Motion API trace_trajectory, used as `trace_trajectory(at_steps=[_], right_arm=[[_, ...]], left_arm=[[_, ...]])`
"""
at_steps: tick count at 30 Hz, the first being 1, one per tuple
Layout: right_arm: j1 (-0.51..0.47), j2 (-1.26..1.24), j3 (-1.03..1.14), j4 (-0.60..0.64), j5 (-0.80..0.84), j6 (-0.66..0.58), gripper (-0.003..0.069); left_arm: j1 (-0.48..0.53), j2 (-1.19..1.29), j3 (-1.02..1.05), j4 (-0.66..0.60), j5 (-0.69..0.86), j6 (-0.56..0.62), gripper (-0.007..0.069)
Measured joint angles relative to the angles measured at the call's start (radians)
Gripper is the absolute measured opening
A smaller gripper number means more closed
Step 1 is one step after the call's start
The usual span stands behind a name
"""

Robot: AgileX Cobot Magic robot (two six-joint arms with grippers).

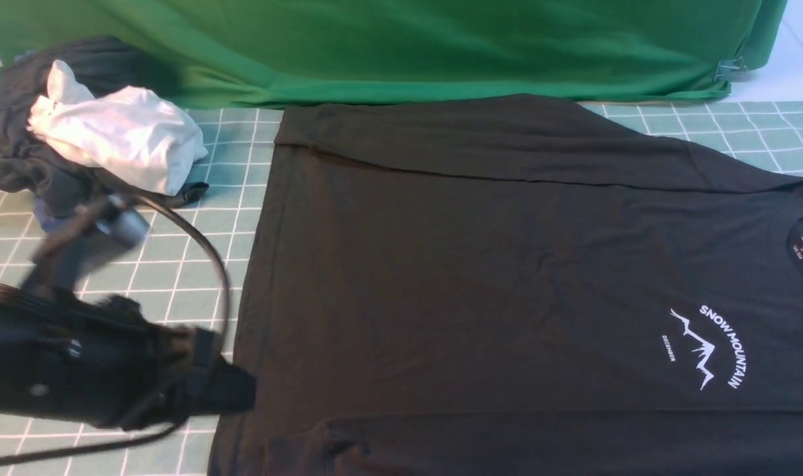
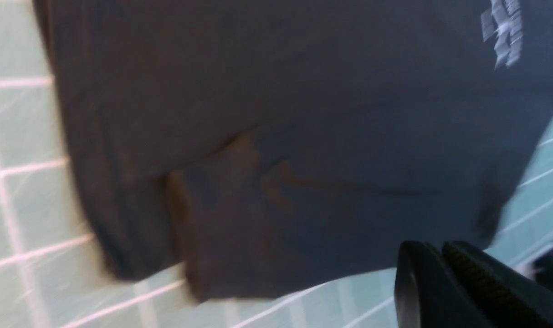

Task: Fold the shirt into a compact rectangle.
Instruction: 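Grasp the left edge of the dark T-shirt lying flat on the table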

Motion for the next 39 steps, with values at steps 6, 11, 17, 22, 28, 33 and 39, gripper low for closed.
trace_trajectory(at_steps=[6,11,17,22,28,33,39], right_arm=[[0.0,0.007,0.059,0.003,-0.043,-0.011,0.0134],[0.0,0.007,0.06,0.003,-0.055,-0.023,0.0155],[0.0,0.007,0.06,0.003,-0.058,-0.025,0.0172],[0.0,0.007,0.06,0.003,-0.062,-0.043,0.0184],[0.0,0.007,0.06,0.003,-0.066,-0.045,0.0205],[0.0,0.007,0.06,0.004,-0.066,-0.045,0.0216],[0.0,0.007,0.06,0.005,-0.066,-0.045,0.0221]], left_arm=[[-0.283,0.119,0.002,0.327,-0.1,-0.345,0.006],[-0.41,0.231,-0.001,0.496,-0.179,-0.553,0.0162],[-0.417,0.335,-0.002,0.584,-0.254,-0.625,0.0331],[-0.417,0.393,-0.002,0.538,-0.346,-0.594,0.0406],[-0.417,0.462,-0.002,0.522,-0.371,-0.587,0.0417],[-0.417,0.463,-0.003,0.511,-0.394,-0.575,0.0418],[-0.417,0.465,-0.003,0.487,-0.399,-0.567,0.0395]])
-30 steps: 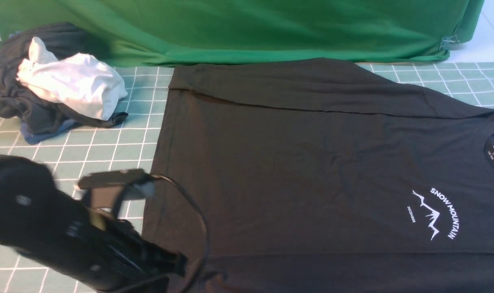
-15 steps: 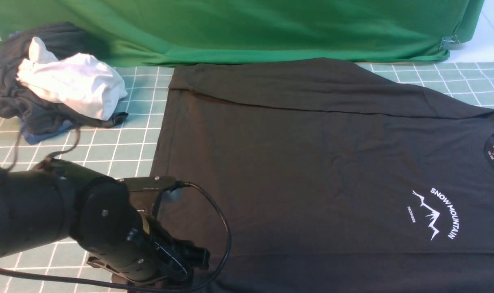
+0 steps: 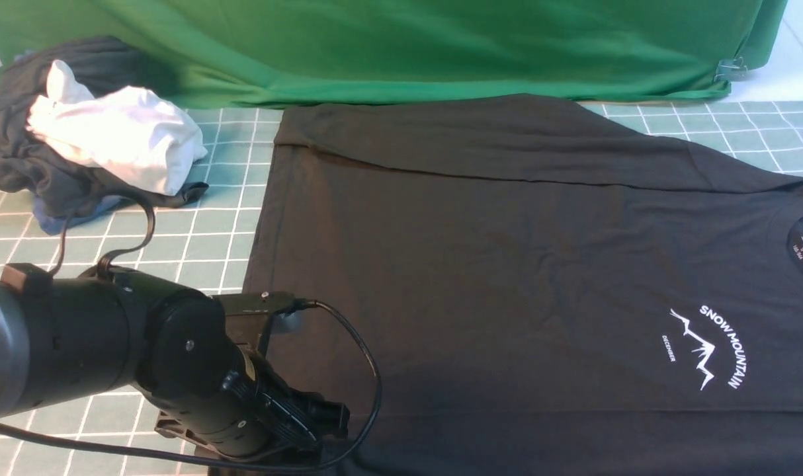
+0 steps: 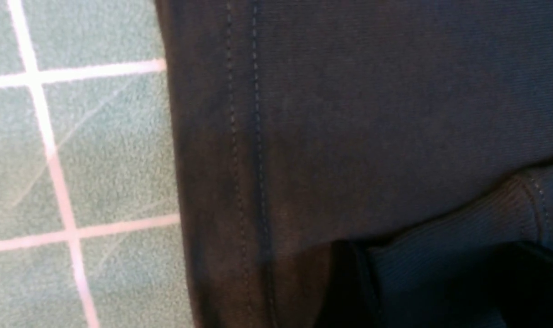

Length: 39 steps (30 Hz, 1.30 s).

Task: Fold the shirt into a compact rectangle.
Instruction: 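Grasp the left edge of the dark T-shirt lying flat on the table, then fold the left side of the black T-shirt inward over its body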

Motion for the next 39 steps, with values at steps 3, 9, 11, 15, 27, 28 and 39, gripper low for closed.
trace_trajectory(at_steps=[3,9,11,15,27,28,39], right_arm=[[0.0,0.0,0.0,0.0,0.0,0.0,0.0224],[0.0,0.0,0.0,0.001,-0.002,0.0,0.0235],[0.0,0.0,0.0,0.001,-0.002,0.0,0.0236],[0.0,0.0,0.0,0.001,-0.003,0.0,0.0236],[0.0,0.0,0.0,0.001,-0.003,0.0,0.0238],[0.0,0.0,0.0,0.001,-0.003,0.0,0.0238],[0.0,0.0,0.0,0.001,-0.016,0.0,0.0239]], left_arm=[[0.0,0.001,0.0,-0.04,0.0,0.026,0.0358],[0.0,0.001,0.0,-0.084,-0.011,0.08,0.0148],[0.0,0.001,0.0,-0.084,-0.016,0.083,0.0086],[0.0,-0.016,-0.002,-0.083,-0.007,0.09,0.0015],[0.053,-0.15,-0.302,0.015,0.165,0.007,0.0013],[0.061,-0.146,-0.313,0.015,0.165,0.007,0.0013],[0.235,0.096,-0.491,0.019,0.129,0.007,0.0013]])
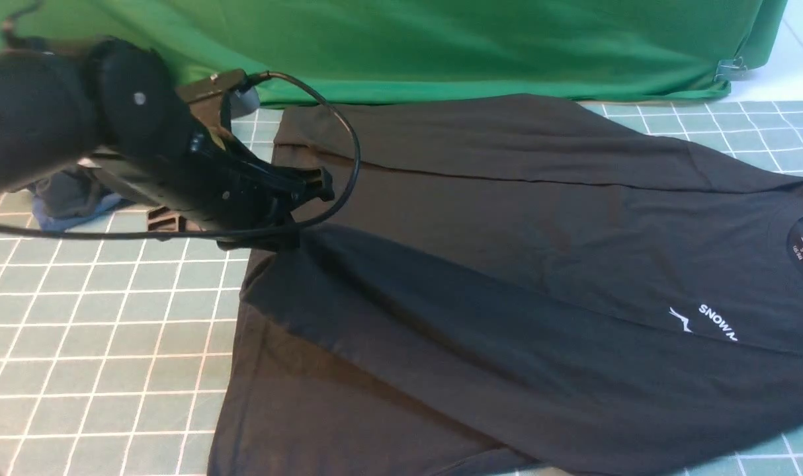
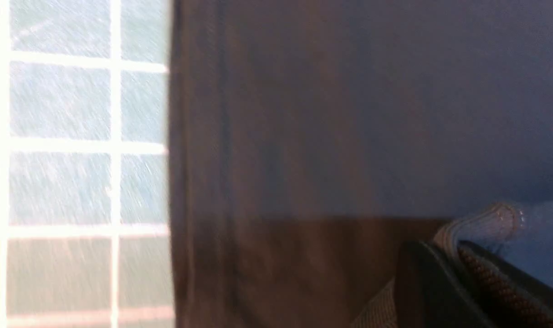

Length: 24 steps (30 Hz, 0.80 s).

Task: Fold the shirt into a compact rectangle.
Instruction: 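Fold the left side of the black T-shirt inward over its body, then grab the top left corner of the dark shirt with the left gripper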

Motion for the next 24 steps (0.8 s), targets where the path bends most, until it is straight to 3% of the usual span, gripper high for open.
trace_trajectory(at_steps=[6,13,20,24], right_arm=[[0.0,0.0,0.0,0.0,-0.007,0.0,0.0239],[0.0,0.0,0.0,0.0,-0.007,0.0,0.0239],[0.0,0.0,0.0,0.0,-0.017,0.0,0.0239],[0.0,0.0,0.0,0.0,-0.038,0.0,0.0239]], left_arm=[[0.045,0.177,-0.021,0.001,-0.114,-0.005,0.0025],[0.05,0.23,-0.052,0.018,-0.137,0.005,0.0134],[0.101,0.251,-0.337,0.044,-0.05,0.027,0.033],[0.117,0.342,-0.515,0.012,0.044,0.021,0.0347]])
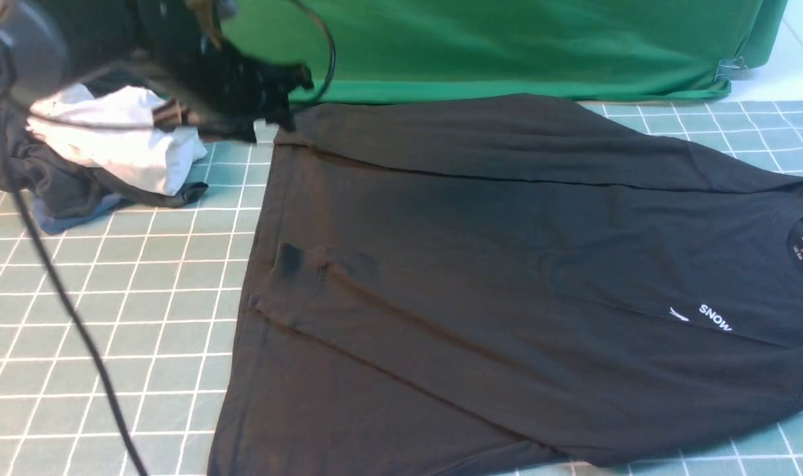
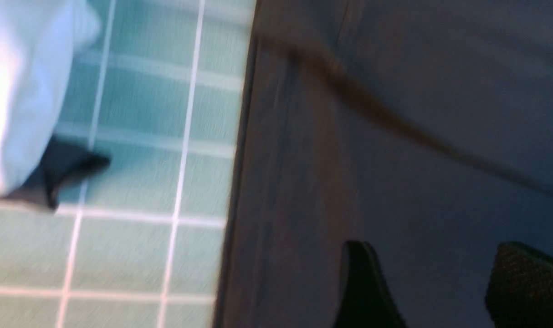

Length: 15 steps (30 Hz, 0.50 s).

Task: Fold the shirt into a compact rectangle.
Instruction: 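Grab the top left corner of the dark shirt with the left gripper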

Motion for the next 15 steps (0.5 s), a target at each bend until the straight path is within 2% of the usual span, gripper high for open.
trace_trajectory(at_steps=[4,8,12,15], right_arm=[[0.0,0.0,0.0,0.0,-0.005,0.0,0.0239],[0.0,0.0,0.0,0.0,-0.019,0.0,0.0239],[0.0,0.0,0.0,0.0,-0.051,0.0,0.0239],[0.0,0.0,0.0,0.0,-0.066,0.0,0.0239]], left_arm=[[0.007,0.142,-0.146,-0.057,0.115,-0.002,0.0336],[0.021,0.307,-0.294,-0.183,0.183,-0.01,0.0311],[0.026,0.391,-0.375,-0.272,0.125,-0.017,0.0301],[0.026,0.416,-0.388,-0.292,0.077,-0.052,0.0299]])
